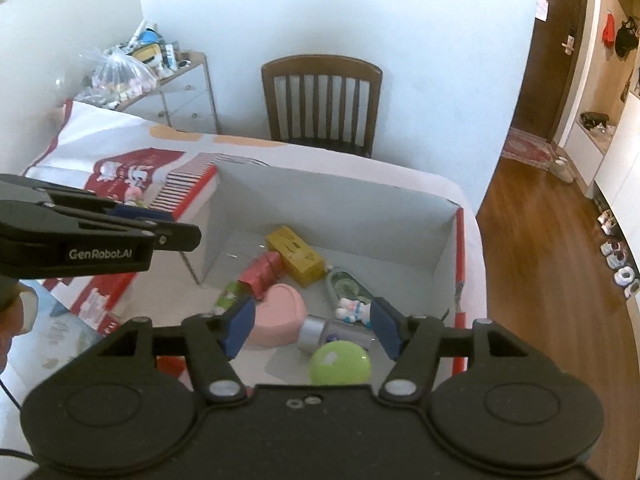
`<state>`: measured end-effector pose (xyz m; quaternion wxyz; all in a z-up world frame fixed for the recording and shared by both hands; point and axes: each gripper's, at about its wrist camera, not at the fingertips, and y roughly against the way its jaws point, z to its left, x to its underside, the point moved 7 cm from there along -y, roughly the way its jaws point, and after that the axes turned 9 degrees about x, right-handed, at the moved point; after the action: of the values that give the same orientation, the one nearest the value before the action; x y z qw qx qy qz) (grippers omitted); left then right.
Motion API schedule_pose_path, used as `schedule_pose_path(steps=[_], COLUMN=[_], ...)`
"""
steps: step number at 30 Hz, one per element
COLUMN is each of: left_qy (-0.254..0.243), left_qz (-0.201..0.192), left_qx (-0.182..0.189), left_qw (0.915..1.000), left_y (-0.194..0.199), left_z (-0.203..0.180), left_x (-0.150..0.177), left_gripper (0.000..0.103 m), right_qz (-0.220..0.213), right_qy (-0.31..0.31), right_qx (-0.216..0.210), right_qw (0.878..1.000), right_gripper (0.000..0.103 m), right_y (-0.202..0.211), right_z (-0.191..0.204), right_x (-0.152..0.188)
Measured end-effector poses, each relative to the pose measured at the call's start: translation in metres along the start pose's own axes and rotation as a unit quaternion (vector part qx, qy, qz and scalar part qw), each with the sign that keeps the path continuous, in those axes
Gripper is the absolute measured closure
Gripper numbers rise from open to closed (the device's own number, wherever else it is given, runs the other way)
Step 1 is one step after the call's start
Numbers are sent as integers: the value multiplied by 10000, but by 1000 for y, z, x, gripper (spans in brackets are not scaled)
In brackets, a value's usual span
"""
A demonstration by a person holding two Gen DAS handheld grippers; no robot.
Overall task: Organize rigid objects
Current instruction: 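Open the left tool to drop the pink binder clip into the box, then withdraw both tools from the box toward the items on the cloth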
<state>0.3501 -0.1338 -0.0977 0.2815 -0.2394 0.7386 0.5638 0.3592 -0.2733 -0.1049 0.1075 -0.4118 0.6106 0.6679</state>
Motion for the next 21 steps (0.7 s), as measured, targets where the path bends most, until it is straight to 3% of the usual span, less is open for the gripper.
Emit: schedule_pose_path(steps=[3,10,14,19,21], left_qy=[-28,-65,-49,25,50], left_qz=[-133,-346,-470,-510,-510], left_qx=[29,143,154,217,203], left_qw=[9999,9993,9988,9985,9985], left_y=[14,49,69,86,92], left_z=[6,24,44,74,88], left_x=[3,16,25,33,36], left_gripper=[40,35,29,28,23], right_qz=[-55,-152,-348,-472,-534], right_qy=[73,38,63,50,46], right_qx=[-42,-195,-333,-463,-548], right_qw=[9999,9997,9988,9978,9971], right_gripper=[37,29,16,11,4], right_y=[8,25,36,38,40], right_z=[9,34,54,84,99], right_x=[-1,-3,-7,-11,-15])
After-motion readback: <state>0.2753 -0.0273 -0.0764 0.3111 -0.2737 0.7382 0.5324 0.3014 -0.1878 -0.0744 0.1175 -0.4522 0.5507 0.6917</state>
